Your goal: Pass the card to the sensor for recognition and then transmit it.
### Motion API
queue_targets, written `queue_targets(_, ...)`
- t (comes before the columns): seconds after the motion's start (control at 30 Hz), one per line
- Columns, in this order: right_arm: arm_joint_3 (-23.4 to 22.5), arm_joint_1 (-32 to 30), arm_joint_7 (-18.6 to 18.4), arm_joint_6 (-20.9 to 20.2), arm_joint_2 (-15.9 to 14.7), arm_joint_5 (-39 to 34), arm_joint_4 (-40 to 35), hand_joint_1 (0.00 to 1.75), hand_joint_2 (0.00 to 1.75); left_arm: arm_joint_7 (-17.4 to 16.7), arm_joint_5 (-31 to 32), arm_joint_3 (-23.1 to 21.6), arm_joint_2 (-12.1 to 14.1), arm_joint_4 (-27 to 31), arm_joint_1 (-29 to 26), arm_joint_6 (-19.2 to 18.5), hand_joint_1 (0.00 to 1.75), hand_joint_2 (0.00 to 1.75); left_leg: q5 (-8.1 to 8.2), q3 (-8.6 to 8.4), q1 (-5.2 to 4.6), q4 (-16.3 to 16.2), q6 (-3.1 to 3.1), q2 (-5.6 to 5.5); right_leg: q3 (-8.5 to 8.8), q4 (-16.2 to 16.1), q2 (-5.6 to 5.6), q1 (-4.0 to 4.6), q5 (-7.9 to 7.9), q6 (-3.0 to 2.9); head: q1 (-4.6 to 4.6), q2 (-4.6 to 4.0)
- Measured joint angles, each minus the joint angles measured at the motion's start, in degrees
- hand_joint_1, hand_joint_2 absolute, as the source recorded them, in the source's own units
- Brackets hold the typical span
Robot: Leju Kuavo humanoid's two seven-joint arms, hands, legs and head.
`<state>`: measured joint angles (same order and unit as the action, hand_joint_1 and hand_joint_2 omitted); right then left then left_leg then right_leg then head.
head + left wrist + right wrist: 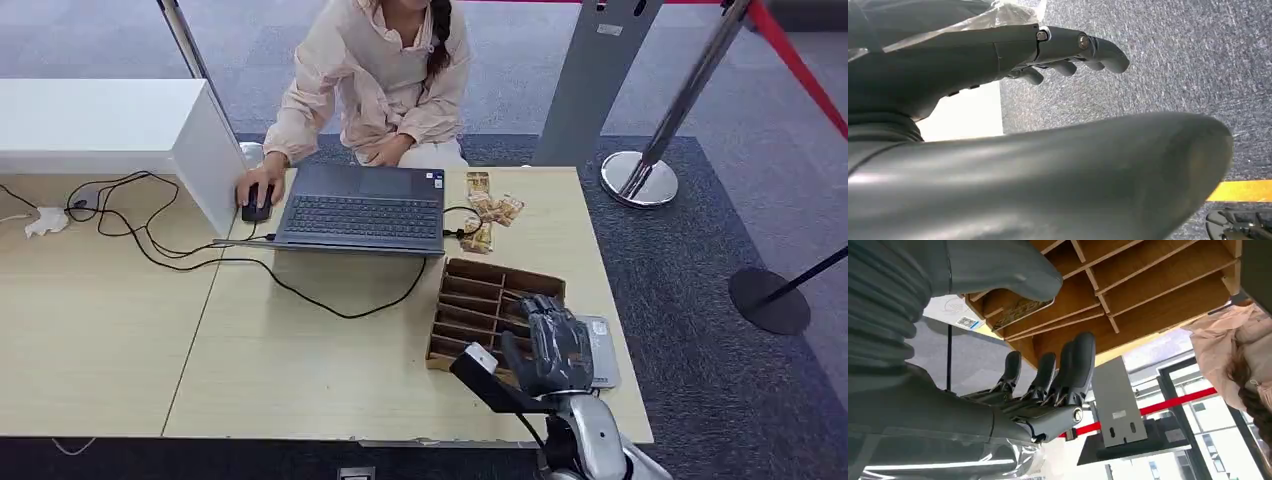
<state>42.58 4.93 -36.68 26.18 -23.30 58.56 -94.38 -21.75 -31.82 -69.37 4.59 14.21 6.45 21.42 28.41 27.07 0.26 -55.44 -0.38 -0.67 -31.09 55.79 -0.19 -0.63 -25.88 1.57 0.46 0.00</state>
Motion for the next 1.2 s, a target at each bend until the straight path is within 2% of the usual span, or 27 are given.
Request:
queue_targets(0.77,0.0,0.0,-0.6,0.2,0.0,-2.4,2.8,0.77,1.75,0.2,0.0,0.0,0.0,0.0,0.0,0.0,0.0,0.0,0.0,0.01,0.0,0.0,0.0,0.0,-0.01,0.0,0.0,0.0,0.0,0.0,0.0,0.0)
queue_targets(1.2,0.0,0.0,-0.6,0.7,0.0,-3.1,4.7,0.72,1.75,1.8,-0.1,0.8,0.0,0.0,0.0,0.0,0.0,0.0,0.0,0.02,0.0,0.0,0.0,0.0,-0.02,0.0,0.0,0.0,0.0,0.0,0.02,0.0)
